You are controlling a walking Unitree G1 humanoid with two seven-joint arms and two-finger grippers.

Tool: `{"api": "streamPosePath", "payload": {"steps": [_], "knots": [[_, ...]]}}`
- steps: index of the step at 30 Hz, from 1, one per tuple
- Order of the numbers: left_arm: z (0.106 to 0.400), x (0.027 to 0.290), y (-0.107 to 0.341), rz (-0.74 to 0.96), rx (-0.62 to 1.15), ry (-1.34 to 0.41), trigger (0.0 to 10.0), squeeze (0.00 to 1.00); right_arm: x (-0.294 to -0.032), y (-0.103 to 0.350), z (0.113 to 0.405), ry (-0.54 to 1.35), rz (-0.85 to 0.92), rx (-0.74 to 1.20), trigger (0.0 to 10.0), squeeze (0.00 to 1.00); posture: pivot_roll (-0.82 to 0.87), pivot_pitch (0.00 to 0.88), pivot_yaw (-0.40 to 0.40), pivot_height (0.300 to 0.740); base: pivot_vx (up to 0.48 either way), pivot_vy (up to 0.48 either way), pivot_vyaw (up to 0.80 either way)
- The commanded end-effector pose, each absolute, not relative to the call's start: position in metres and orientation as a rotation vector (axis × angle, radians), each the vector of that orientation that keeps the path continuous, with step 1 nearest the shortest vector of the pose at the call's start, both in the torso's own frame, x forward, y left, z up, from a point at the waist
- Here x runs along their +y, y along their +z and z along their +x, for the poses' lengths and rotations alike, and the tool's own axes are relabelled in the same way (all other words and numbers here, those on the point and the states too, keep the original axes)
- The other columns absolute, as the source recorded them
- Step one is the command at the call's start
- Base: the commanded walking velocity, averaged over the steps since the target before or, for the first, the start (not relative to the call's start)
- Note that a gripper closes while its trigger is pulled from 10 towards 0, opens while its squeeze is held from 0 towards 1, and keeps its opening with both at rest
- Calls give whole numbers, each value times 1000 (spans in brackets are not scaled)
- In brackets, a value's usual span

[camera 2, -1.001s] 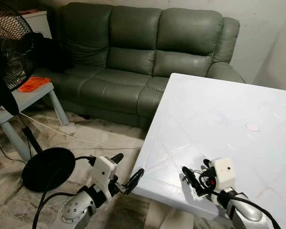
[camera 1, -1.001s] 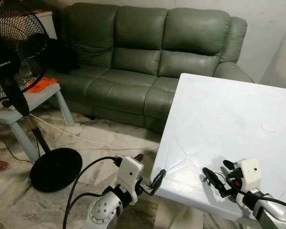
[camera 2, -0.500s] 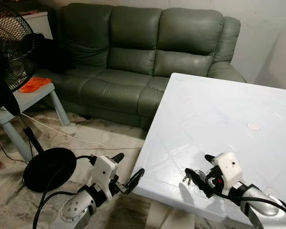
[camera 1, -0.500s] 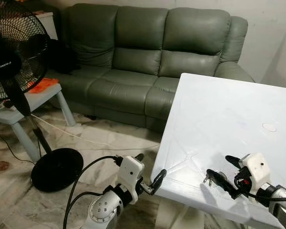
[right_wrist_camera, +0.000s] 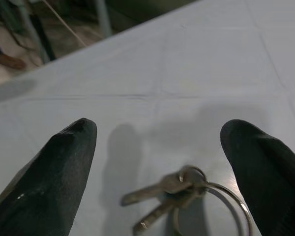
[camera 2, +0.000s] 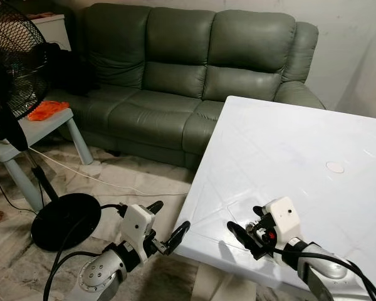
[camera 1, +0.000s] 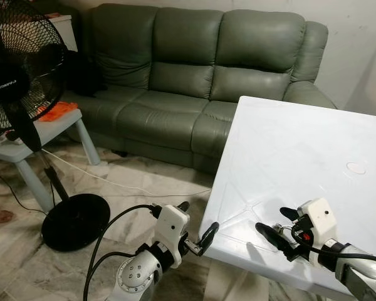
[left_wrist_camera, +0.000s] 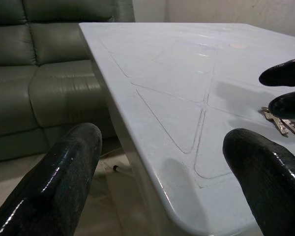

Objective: Hang keys on a hook

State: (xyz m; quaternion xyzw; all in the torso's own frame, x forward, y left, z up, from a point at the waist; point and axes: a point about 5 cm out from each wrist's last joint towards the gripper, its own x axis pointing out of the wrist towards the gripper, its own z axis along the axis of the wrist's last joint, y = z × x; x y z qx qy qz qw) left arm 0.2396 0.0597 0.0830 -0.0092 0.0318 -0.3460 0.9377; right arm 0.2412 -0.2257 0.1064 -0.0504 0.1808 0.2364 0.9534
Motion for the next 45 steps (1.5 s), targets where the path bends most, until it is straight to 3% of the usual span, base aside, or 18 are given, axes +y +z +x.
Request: {"api": "streamPosePath", "payload": {"steps": [1,13,27,28,29,30,31,32,45], "knots": [[242,59,89,-6,48,-712,10000,0,-231,109,245,429,-125,364,10000,0,0,0,-14,740,0,0,0],[242,58,89,-3,46,-716,10000,0,-254,105,240,351,-171,458,10000,0,-6,0,-10,740,0,0,0],[243,58,90,-3,42,-718,10000,0,-244,99,223,488,-139,520,9882,0,-12,0,-7,740,0,0,0],[243,58,90,-3,43,-717,10000,0,-243,99,222,498,-137,524,9529,0,-12,0,-7,740,0,0,0],[243,58,90,-3,42,-717,10000,0,-242,99,221,506,-133,526,7569,0,-12,0,-7,740,0,0,0],[243,58,91,-2,41,-716,10000,0,-241,99,221,508,-132,528,6784,0,-12,0,-7,740,0,0,0],[243,58,91,-3,41,-715,10000,0,-241,100,221,507,-124,516,471,0,-12,0,-7,740,0,0,0],[243,58,91,-3,40,-714,10000,0,-241,101,222,507,-112,502,0,0,-12,0,-7,740,0,0,0],[243,58,91,-13,39,-707,10000,0,-242,102,222,505,-140,499,0,0,-8,0,-13,740,0,0,0]]}}
